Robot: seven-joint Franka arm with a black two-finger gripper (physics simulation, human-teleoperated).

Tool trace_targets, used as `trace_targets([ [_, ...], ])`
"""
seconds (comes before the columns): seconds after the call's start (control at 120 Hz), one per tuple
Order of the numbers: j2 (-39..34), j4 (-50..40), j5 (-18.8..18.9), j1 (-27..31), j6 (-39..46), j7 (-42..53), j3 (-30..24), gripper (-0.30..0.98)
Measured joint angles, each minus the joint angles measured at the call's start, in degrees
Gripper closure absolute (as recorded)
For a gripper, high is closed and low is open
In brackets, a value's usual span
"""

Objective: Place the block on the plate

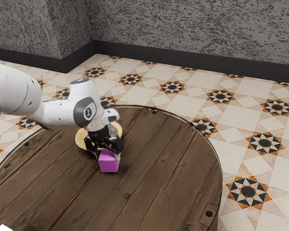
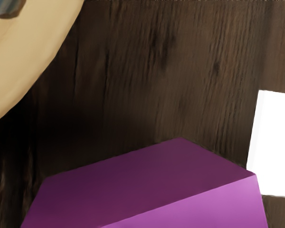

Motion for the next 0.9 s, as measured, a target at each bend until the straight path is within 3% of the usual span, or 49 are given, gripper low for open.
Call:
trace_targets([
  [0.342,0.4,-0.6,0.4,-0.2,1.3,-2.1,0.0,0.2],
  [0.658,-12.4,-7.4,1.1,-1.6,1.6,-3.8,-0.5,0.31],
  [0.775,-13.3,-4.0,1.7,-1.4,1.7,-4.4,-0.4,0.31],
  [0.9,-8.0,3.2,2.0,0.4,1.5,-4.9,1.4,0.31],
])
